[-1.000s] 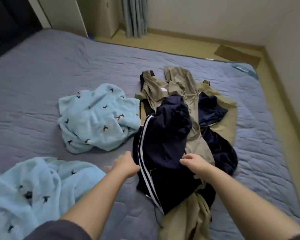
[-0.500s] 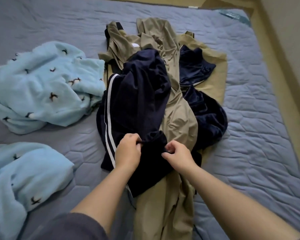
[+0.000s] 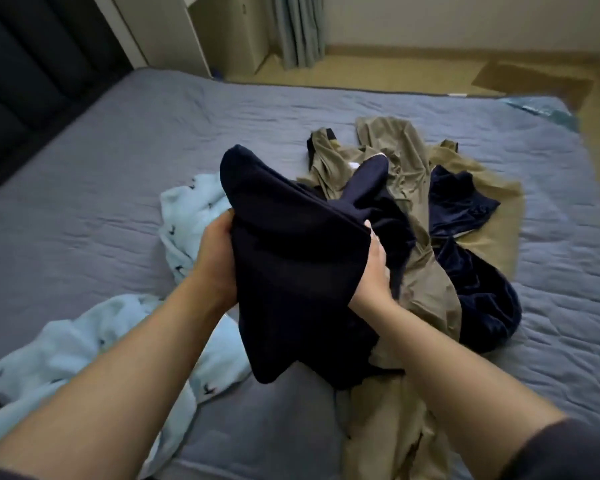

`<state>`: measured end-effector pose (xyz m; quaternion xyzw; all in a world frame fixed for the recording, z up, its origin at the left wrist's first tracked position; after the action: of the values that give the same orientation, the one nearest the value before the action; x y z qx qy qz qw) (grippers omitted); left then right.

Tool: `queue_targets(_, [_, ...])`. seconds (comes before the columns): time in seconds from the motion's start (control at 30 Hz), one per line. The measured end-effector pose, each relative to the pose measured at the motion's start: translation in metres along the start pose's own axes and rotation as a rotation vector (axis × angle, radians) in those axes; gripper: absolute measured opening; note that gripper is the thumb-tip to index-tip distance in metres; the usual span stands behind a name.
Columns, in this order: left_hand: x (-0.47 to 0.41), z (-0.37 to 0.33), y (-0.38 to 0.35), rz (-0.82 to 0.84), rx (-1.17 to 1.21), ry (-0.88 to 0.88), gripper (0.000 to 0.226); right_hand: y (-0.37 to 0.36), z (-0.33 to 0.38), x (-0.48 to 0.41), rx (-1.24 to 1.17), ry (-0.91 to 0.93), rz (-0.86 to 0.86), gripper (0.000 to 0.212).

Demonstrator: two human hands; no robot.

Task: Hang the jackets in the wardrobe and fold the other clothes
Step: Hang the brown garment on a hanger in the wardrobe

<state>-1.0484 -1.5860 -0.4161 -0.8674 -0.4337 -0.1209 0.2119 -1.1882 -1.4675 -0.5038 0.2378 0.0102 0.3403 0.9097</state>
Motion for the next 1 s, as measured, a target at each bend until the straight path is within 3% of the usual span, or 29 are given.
queue_targets(0.07, [0.014, -0.044, 0.029, -0.051, 0.057, -0.078, 0.051, -0.017, 0.047, -0.009, -0.044, 0.024, -0.05, 0.072])
queue_targets(0.17, [0.037, -0.087, 0.082, -0.142, 0.164, -0.124, 0.048, -0.046, 0.089, -0.021, 0.16, 0.081, -0.107, 0.056])
queue_targets(0.27, [0.051, -0.111, 0.142, -0.256, 0.202, -0.155, 0.042, -0.073, 0.084, -0.022, 0.201, -0.109, -0.109, 0.056])
queue_targets(0.33, [0.056, -0.12, 0.176, -0.303, 0.204, -0.189, 0.038, -0.103, 0.068, -0.016, 0.279, -0.204, 0.006, 0.057])
queue_targets(0.47, [0.059, -0.115, 0.236, -0.348, 0.198, -0.237, 0.029, -0.184, 0.042, 0.009, 0.49, -0.167, 0.323, 0.006])
queue_targets(0.57, [0.059, -0.1, 0.276, -0.389, 0.181, -0.238, 0.04, -0.222, 0.028, 0.035, 0.184, -0.252, 0.253, 0.011])
queue_targets(0.63, [0.059, -0.089, 0.299, -0.441, 0.195, -0.216, 0.044, -0.243, 0.036, 0.048, -0.297, -0.433, 0.135, 0.015])
queue_targets(0.73, [0.066, -0.082, 0.328, -0.66, 0.175, -0.174, 0.038, -0.299, 0.094, 0.063, -0.982, -0.641, 0.201, 0.022])
queue_targets(0.8, [0.078, -0.09, 0.348, -0.899, 0.147, -0.187, 0.034, -0.329, 0.16, 0.078, -1.146, -0.696, 0.379, 0.023])
queue_targets(0.87, [0.102, -0.123, 0.363, -1.164, 0.033, -0.374, 0.033, -0.348, 0.227, 0.093, -1.238, -0.65, 0.6, 0.029])
queue_targets(0.93, [0.126, -0.168, 0.357, -1.337, -0.323, -0.597, 0.035, -0.351, 0.278, 0.098, -1.252, -0.475, 0.749, 0.029])
queue_targets(1.0, [0.13, -0.183, 0.349, -1.383, -0.625, -0.68, 0.035, -0.347, 0.294, 0.097, -1.216, -0.355, 0.827, 0.028])
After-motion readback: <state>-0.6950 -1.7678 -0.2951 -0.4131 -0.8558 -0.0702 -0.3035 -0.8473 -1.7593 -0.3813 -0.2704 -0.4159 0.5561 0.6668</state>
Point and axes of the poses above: each hand's wrist, its own x-axis away from the middle knuckle, its own y-axis out of the back of the hand, z = x × y, the point moved 9 cm from there along -x, towards the middle knuckle, and after that the axes turned 8 degrees about -x, right-handed, at the moved point
